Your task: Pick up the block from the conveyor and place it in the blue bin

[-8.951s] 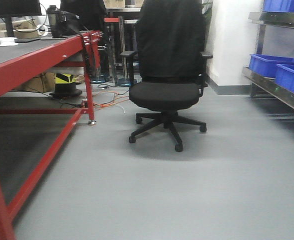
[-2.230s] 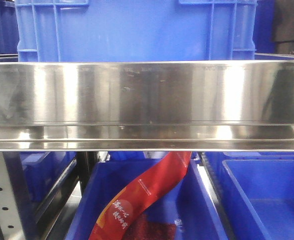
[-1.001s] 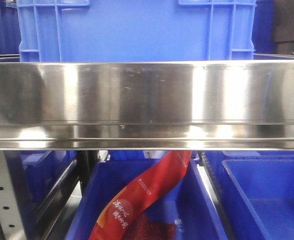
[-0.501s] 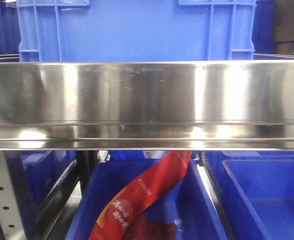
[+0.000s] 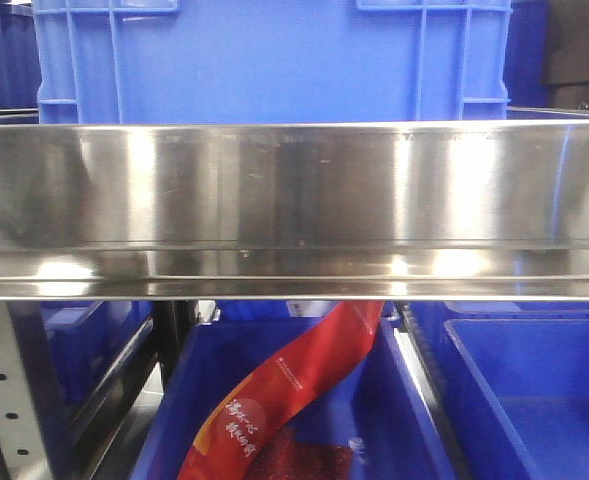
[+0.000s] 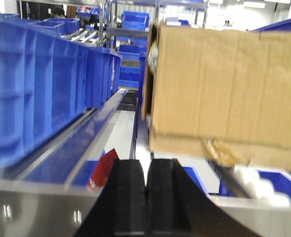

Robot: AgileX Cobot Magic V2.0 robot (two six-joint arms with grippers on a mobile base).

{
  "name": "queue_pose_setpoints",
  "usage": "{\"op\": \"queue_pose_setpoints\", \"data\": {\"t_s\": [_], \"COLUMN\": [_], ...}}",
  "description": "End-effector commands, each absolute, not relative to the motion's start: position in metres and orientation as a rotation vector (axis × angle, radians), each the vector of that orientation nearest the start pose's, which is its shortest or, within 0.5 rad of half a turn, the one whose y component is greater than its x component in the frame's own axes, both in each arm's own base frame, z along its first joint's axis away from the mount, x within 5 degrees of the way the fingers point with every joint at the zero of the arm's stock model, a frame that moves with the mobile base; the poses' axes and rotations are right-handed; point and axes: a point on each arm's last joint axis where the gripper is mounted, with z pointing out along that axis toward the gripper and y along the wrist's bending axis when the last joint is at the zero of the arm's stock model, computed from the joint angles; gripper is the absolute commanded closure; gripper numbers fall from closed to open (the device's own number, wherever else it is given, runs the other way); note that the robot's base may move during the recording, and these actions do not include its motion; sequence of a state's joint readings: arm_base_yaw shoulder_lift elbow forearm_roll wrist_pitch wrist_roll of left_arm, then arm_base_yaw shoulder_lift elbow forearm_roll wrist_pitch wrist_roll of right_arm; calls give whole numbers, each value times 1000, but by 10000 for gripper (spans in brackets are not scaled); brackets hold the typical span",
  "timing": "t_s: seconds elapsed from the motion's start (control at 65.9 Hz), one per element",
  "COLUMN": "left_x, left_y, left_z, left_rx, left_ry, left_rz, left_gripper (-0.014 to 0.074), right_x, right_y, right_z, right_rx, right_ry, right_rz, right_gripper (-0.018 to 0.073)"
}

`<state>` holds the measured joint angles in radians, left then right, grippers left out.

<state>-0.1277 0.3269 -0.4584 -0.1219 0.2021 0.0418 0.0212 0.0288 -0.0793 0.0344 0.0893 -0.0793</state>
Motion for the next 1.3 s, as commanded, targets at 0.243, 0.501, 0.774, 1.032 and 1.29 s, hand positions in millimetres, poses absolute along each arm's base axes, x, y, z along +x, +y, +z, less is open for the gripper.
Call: {"op": "queue_pose_setpoints", "data": {"t_s": [0.243,0.501,0.774,1.032,1.29], "left_x": [74,74,74,74,73], "left_y": [-11,-11,-11,-11,-6], "left_z": [330,330,330,330,304], "left_rx": [49,49,49,49,5], "left_ry": [1532,1532,1532,1532,1563], "left_rz": [-181,-181,-181,-181,-132], "left_gripper": [707,707,707,707,706], "right_x": [56,56,56,56,56], "right_y": [1,1,1,1,1], "right_z": [215,215,215,215,215], "right_rx": [21,21,21,21,21], "right_ry": [1462,1468,1468,1468,1468], "right_rz": [48,48,48,48,48], "right_gripper": [720,720,720,720,720]}}
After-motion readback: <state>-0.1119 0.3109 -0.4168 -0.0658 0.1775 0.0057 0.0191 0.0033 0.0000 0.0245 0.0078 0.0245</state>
